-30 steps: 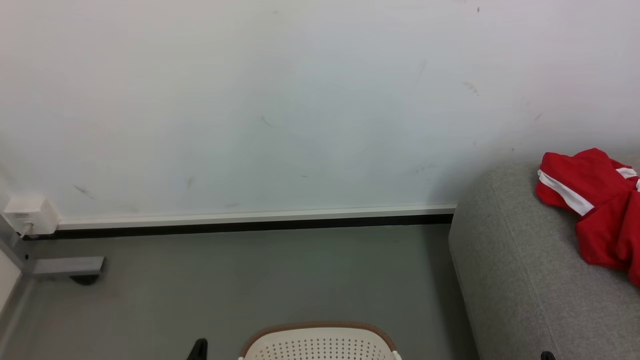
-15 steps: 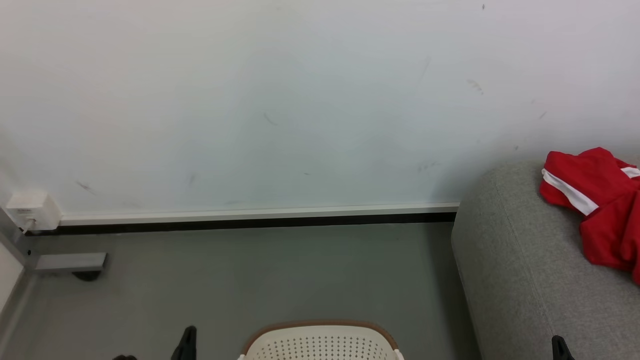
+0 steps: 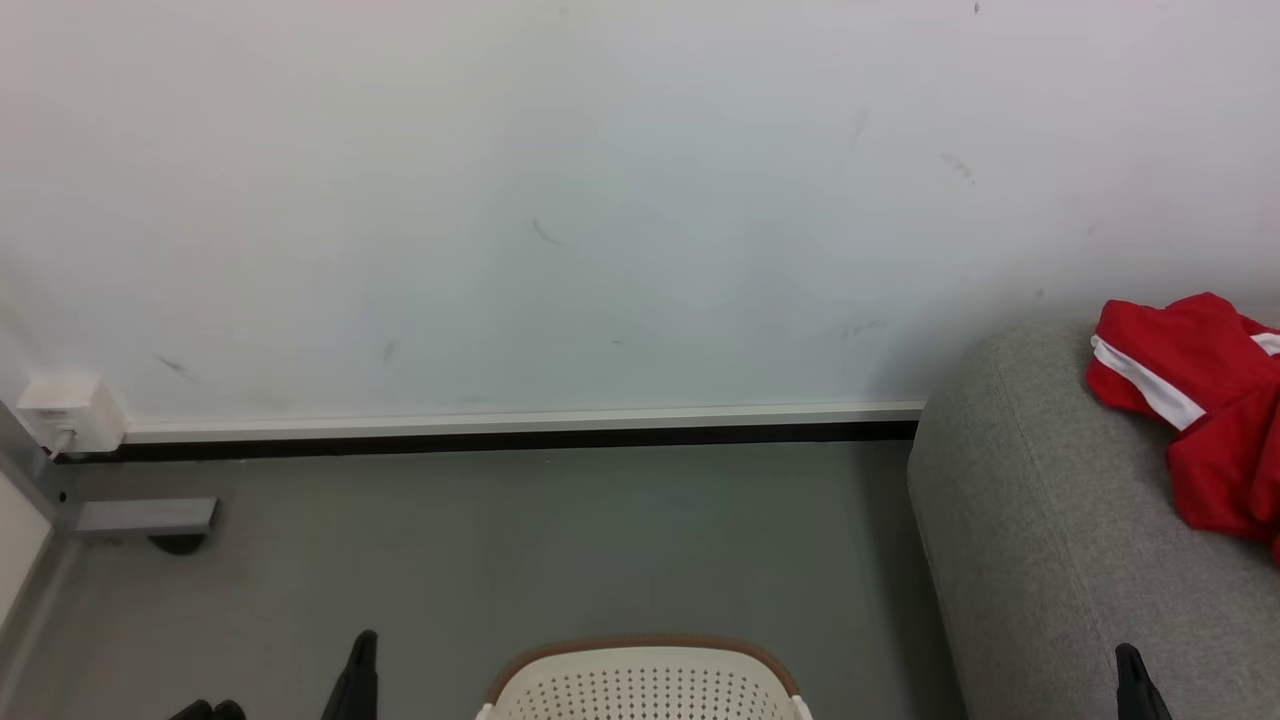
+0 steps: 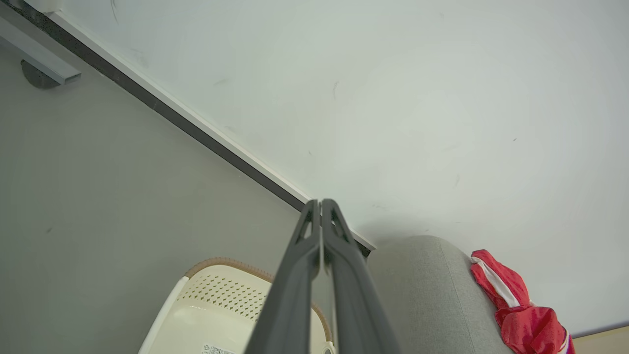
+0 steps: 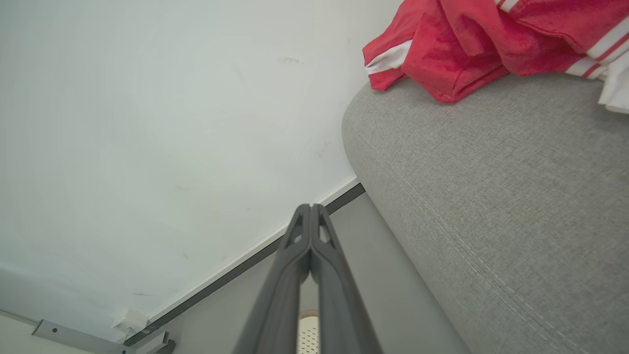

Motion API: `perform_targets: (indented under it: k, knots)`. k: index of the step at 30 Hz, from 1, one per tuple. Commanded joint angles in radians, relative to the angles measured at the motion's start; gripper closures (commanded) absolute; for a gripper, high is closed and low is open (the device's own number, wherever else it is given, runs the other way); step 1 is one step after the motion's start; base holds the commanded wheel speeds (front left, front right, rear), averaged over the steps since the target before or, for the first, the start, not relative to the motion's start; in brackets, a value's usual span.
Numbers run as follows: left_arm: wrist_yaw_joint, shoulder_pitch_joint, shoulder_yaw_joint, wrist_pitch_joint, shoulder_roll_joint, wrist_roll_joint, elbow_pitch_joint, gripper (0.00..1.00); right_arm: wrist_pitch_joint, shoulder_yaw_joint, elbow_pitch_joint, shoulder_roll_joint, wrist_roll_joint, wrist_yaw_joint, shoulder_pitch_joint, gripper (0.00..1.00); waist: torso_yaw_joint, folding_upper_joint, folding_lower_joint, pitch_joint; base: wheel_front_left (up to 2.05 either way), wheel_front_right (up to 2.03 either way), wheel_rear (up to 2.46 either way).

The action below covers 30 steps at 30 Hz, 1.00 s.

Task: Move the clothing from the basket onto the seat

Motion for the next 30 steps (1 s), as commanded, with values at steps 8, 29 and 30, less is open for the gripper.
perform_targets:
  k: [8,29,30]
  knots:
    - [-0.005,-0.033,0.021,0.033,0.005,-0.129,-0.027,1.0,0.029,-0.01,-0.021,-0.012,0.127,-0.001,-0.039,1.0,0.004,0.0,0.0,0.004,0.0,0.0,0.0]
    - [-0.012,-0.055,0.051,0.096,0.006,-0.372,-0.052,1.0,0.09,-0.023,-0.036,-0.014,0.368,-0.001,-0.079,1.0,0.015,0.0,0.0,0.015,0.0,0.0,0.0]
    - [-0.012,-0.056,0.053,0.098,0.007,-0.382,-0.053,1.0,0.093,-0.023,-0.037,-0.014,0.378,-0.001,-0.081,1.0,0.015,0.0,0.0,0.016,0.0,0.0,0.0]
